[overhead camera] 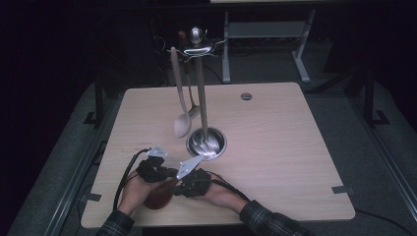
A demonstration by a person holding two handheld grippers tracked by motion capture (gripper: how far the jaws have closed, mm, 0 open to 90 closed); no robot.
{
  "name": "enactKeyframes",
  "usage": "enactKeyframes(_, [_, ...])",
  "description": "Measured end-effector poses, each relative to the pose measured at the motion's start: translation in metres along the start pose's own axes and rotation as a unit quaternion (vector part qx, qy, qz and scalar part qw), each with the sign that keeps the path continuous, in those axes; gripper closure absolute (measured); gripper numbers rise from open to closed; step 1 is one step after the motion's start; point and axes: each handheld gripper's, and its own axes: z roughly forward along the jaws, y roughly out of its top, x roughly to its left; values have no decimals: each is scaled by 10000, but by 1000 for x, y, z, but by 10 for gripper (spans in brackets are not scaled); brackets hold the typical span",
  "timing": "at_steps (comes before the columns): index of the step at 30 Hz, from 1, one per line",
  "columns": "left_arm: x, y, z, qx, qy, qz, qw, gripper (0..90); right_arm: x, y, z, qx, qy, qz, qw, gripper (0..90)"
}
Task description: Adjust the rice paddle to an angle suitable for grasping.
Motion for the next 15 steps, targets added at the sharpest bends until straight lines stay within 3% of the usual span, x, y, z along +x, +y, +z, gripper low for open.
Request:
enactKeyframes(6, [3,3,-9,-1,18,-8,10000,898,-5,-11,-29,-17,-275,233,9993,764])
enactKeyframes(10, [0,6,-15,97,-46,-24,9999,813,-9,-17,-47,-63,-546,327,9980,645])
enactKeyframes(14, [-2,12,-22,272,-103,94,9995,724,-10,-27,-68,-91,-865,496,9950,520])
enactKeyframes(15, [-3,13,-23,236,-125,16,9996,707,-10,-29,-72,-77,-916,544,9943,505])
